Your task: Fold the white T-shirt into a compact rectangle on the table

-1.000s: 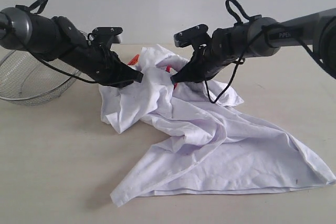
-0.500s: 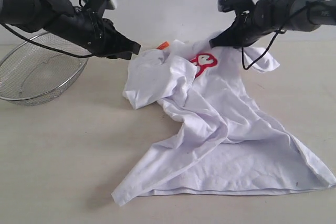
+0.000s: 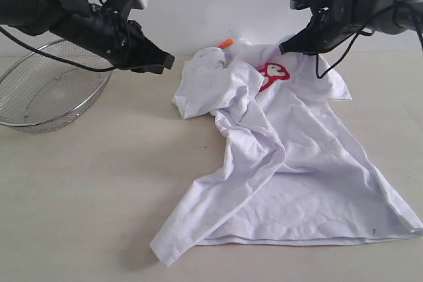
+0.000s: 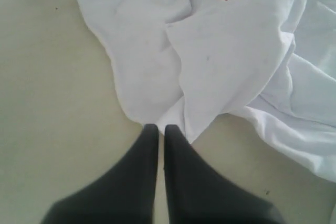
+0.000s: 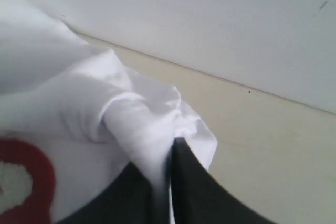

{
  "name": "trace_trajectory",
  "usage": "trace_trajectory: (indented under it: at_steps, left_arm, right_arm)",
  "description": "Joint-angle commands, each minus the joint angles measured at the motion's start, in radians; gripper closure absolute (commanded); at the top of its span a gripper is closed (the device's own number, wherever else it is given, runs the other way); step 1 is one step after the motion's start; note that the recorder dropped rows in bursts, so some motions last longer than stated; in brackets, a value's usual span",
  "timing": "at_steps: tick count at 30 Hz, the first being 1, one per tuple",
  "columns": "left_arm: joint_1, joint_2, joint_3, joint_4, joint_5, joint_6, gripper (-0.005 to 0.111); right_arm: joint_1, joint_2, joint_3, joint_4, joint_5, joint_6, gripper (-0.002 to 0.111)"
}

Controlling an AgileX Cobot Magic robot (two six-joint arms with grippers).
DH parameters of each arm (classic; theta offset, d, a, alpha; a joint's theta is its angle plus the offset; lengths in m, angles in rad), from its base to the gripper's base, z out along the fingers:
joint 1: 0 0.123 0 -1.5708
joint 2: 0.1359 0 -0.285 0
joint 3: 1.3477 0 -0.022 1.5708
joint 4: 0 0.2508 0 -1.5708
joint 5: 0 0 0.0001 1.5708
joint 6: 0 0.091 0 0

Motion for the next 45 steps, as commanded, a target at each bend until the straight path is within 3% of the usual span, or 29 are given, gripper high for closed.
trace_trajectory:
  at_steps: [1, 3, 5, 6, 8, 10, 14, 22, 27, 29, 32, 33, 35, 41, 45]
  left_arm:
    - [-0.005, -0.008, -0.004, 0.022, 0.007, 0.004, 0.102]
    - [-0.005, -0.011, -0.004, 0.022, 0.007, 0.004, 0.102]
    - [-0.005, -0.014, -0.004, 0.022, 0.007, 0.004, 0.102]
    - [-0.005, -0.013, -0.004, 0.022, 0.005, 0.004, 0.102]
    - [-0.005, -0.016, -0.004, 0.024, 0.002, 0.004, 0.102]
    - [-0.005, -0.015, -0.004, 0.024, 0.007, 0.004, 0.102]
    - [-0.014, -0.013, -0.004, 0.024, 0.040, 0.014, 0.102]
    - [-0.140, 0.017, -0.004, 0.002, 0.026, 0.123, 0.102]
    - [-0.217, 0.032, -0.004, -0.077, 0.004, 0.120, 0.100]
    - [-0.237, 0.036, -0.004, -0.082, -0.015, 0.116, 0.086]
    - [-0.262, 0.066, -0.004, -0.086, -0.145, 0.095, 0.050]
    - [-0.262, 0.076, -0.004, -0.086, -0.199, 0.083, 0.048]
    - [-0.260, 0.097, -0.004, -0.086, -0.333, 0.045, 0.049]
    - [-0.247, 0.108, -0.004, -0.084, -0.489, 0.037, 0.050]
    - [-0.241, 0.136, -0.004, -0.084, -0.489, 0.037, 0.050]
  right_arm:
    - [-0.006, -0.050, -0.012, -0.040, 0.027, -0.020, 0.070]
    - [-0.006, -0.071, -0.012, -0.065, 0.051, -0.018, 0.046]
    - [-0.006, -0.088, -0.012, -0.076, 0.072, -0.001, 0.037]
    - [-0.006, -0.100, -0.012, -0.098, 0.088, 0.013, 0.037]
    - [-0.006, -0.123, -0.012, -0.126, 0.132, 0.044, 0.044]
    - [-0.006, -0.147, -0.012, -0.128, 0.215, 0.079, 0.060]
    - [-0.006, -0.168, -0.012, -0.050, 0.388, 0.098, 0.108]
    - [0.017, -0.139, -0.010, 0.208, 0.644, -0.089, 0.109]
    - [0.065, -0.130, 0.036, 0.219, 0.647, -0.097, 0.109]
    - [0.068, -0.130, 0.085, 0.207, 0.577, -0.097, 0.109]
    - [0.064, -0.130, 0.165, 0.167, 0.473, -0.093, 0.109]
    - [0.064, -0.130, 0.177, 0.167, 0.464, -0.093, 0.109]
    - [0.064, -0.130, 0.207, 0.167, 0.459, -0.093, 0.109]
    - [0.064, -0.130, 0.247, 0.167, 0.406, -0.097, 0.109]
    - [0.064, -0.130, 0.247, 0.167, 0.395, -0.097, 0.109]
